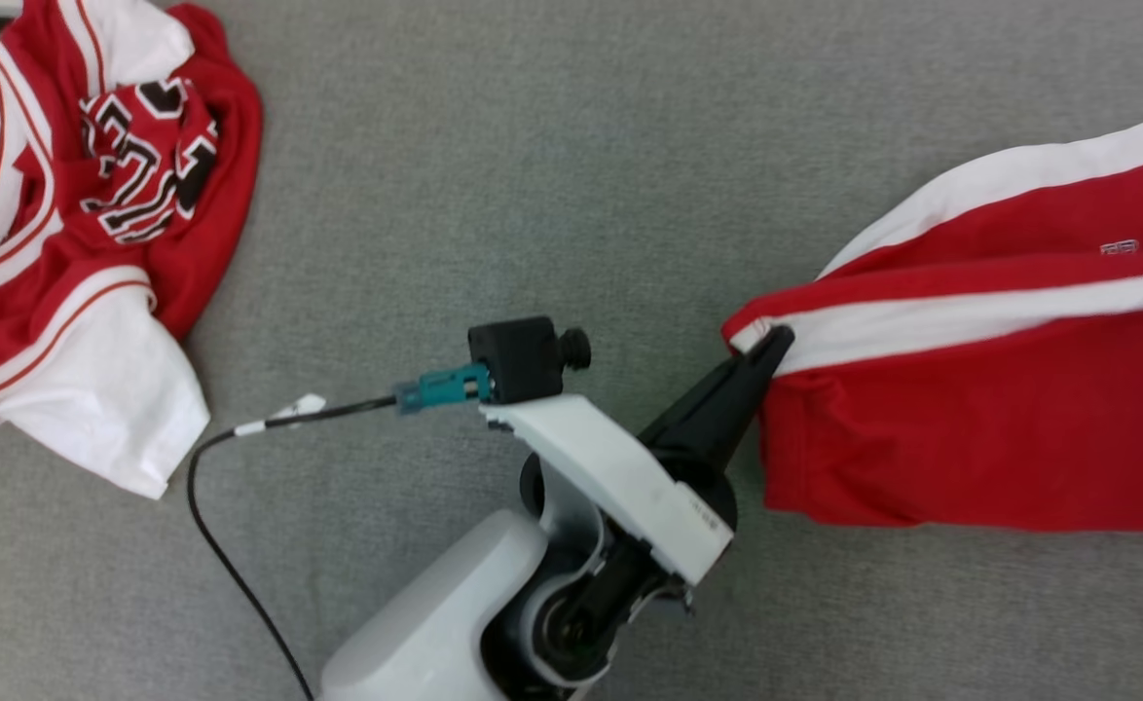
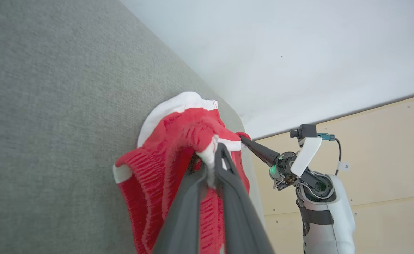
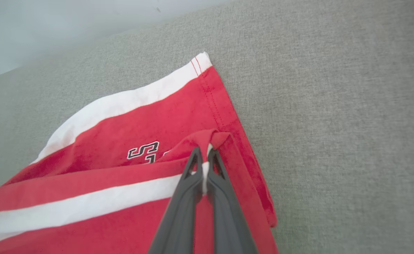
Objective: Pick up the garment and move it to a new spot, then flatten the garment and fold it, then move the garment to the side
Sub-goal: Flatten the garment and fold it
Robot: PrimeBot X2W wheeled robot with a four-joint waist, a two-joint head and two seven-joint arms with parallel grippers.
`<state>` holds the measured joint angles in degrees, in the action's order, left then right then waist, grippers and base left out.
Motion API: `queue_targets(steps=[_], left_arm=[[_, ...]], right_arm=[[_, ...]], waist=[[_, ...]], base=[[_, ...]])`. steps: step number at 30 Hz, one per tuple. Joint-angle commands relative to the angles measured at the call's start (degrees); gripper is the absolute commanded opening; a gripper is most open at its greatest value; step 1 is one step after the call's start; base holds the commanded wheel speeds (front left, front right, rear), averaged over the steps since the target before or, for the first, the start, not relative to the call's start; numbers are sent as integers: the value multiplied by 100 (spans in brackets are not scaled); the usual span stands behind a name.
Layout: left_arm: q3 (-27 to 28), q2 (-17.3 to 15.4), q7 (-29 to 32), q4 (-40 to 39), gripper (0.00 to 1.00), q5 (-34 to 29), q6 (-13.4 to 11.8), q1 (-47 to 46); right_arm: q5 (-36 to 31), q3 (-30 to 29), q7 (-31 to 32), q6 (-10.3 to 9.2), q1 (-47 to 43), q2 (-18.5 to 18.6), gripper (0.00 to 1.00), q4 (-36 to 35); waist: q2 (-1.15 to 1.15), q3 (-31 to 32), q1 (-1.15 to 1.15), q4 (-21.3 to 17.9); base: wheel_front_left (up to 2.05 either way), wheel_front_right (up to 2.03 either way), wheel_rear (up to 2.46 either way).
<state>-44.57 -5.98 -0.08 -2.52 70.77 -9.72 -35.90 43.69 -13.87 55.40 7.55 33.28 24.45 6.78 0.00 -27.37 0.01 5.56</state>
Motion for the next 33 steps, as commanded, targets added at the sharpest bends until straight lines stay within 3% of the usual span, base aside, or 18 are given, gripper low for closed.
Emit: queue_targets(steps=[1,9,11,12,13,14,16,20,28,33], left_arm=[[43,79,-60,158,0,39,-10,-170],[-9,268,-259,715,0,193,68,-608],[-53,273,-293,811,0,238,53,-643],[-76,277,-316,859,11,256,60,-652],[-85,278,-337,896,29,279,49,-647],[-99,280,-359,918,45,303,52,-653],[-115,282,-410,943,100,338,61,-656],[-141,253,-586,999,100,155,-30,-702],[-384,-204,-1029,906,100,-708,-323,-642],[-653,-669,-1399,779,100,-1840,-801,-541]], right_arm=[[-173,-99,-25,-11,286,-54,0,124],[-758,-232,-133,-11,998,-331,0,467],[-786,-288,-238,-11,1071,-393,23,494],[-785,-304,-282,-11,1096,-419,37,506],[-778,-314,-330,-11,1133,-427,59,510],[-728,-324,-354,-11,1153,-459,100,526],[-660,-325,-351,-11,1125,-504,100,528],[-569,-343,-606,-11,1010,-519,100,442],[-232,-49,-1031,-11,473,-364,100,89],[-141,409,-1384,-11,-201,84,100,-308]], waist=[[0,-191,-1,167],[0,-420,-1,255],[0,-440,-1,263],[0,-445,-1,265],[0,-448,-1,267],[0,-447,-1,267],[0,-427,-1,259],[0,-348,-1,210],[0,-67,-1,28],[0,169,-1,-98]], base=[[0,0,0],[0,0,0],[0,0,0],[0,0,0],[0,0,0],[0,0,0],[0,0,0],[0,0,0],[0,0,0],[0,0,0]])
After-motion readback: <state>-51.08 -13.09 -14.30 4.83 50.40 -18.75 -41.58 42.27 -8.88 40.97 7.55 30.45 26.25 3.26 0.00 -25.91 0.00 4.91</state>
